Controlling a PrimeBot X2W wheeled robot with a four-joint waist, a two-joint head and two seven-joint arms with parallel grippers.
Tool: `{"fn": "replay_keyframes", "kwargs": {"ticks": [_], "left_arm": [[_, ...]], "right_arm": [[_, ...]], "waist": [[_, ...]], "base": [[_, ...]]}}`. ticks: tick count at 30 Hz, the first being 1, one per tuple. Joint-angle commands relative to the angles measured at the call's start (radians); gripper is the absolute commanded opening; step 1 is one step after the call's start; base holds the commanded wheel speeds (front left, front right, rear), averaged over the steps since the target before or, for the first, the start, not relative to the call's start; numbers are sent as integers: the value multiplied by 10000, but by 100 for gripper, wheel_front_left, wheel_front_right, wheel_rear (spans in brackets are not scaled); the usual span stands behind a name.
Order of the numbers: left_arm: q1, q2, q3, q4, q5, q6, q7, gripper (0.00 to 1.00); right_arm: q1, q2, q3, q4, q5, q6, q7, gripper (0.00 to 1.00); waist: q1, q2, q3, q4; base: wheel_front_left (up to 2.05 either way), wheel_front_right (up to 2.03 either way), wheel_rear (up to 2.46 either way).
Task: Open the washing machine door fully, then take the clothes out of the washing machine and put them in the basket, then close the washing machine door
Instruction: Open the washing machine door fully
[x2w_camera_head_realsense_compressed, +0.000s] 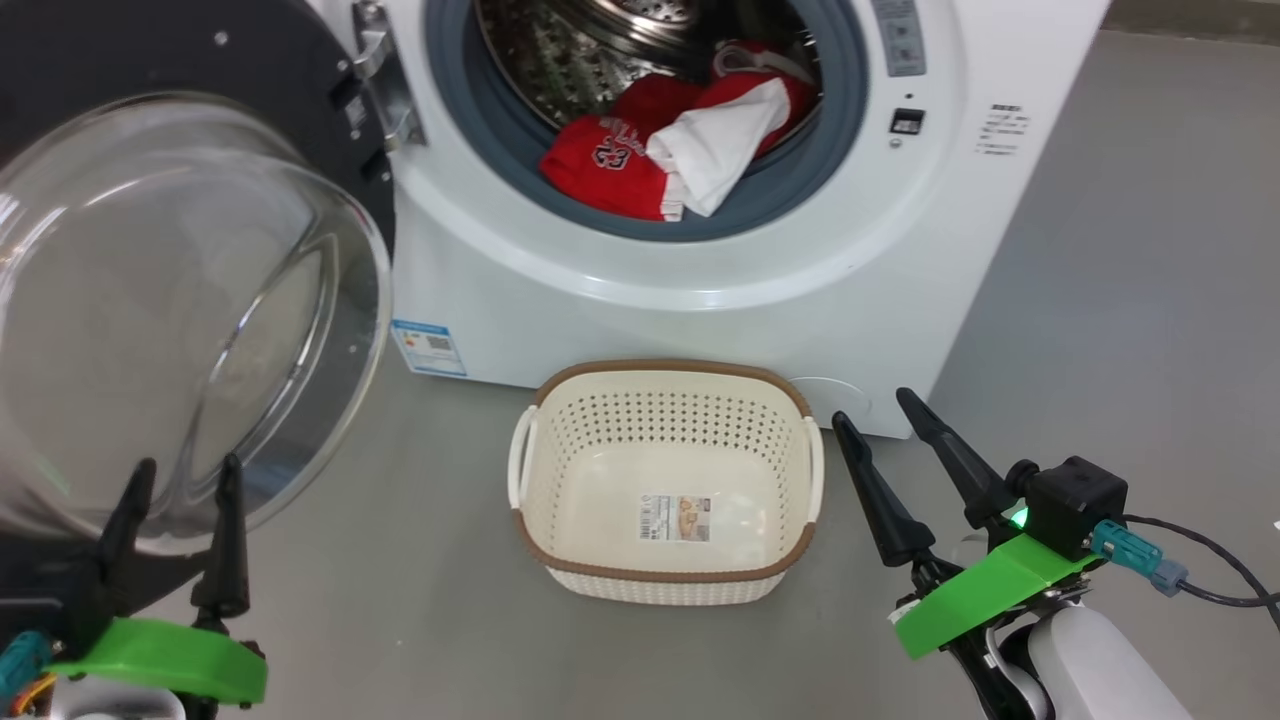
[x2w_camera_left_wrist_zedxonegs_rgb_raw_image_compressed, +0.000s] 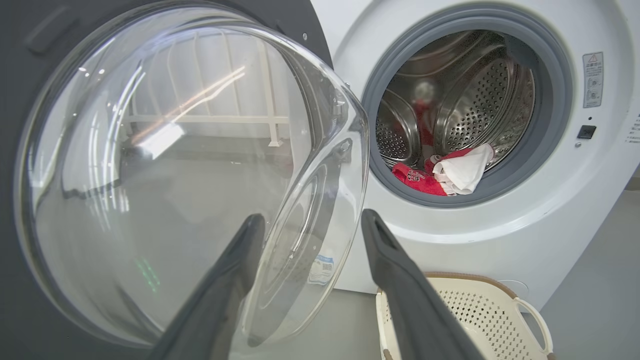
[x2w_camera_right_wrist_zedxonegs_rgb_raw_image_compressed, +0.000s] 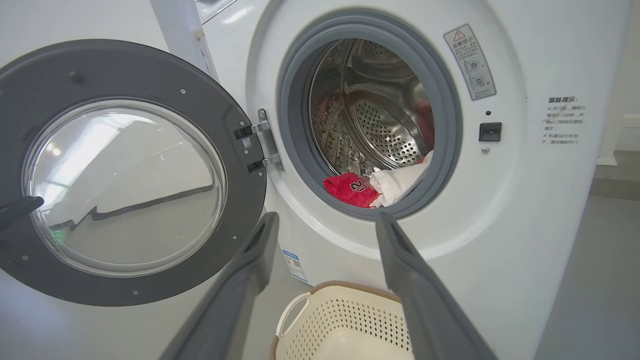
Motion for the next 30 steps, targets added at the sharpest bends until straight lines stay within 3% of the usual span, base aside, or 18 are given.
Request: {"fn": "replay_keyframes", "kwargs": {"ticks": [1,12,30], "left_arm": [[1,295,442,-453,-76,185,-38,100],[589,60,664,-1260,-117,410,-111,100],[1330,-536,1242,-1677,167,134,-151,100]], "right_arm": [[12,-54,184,-302,-113,16,-120,100],[-91,-323,207,-376,-179,16,-120,100],[-81,-445,160,-404,-235,16,-120,100]], "waist": [[0,0,-145,-513],[0,0,-289,-1728],[0,0,-470,-3190]], "base": [[0,0,0],[0,0,0],[0,0,0]]}}
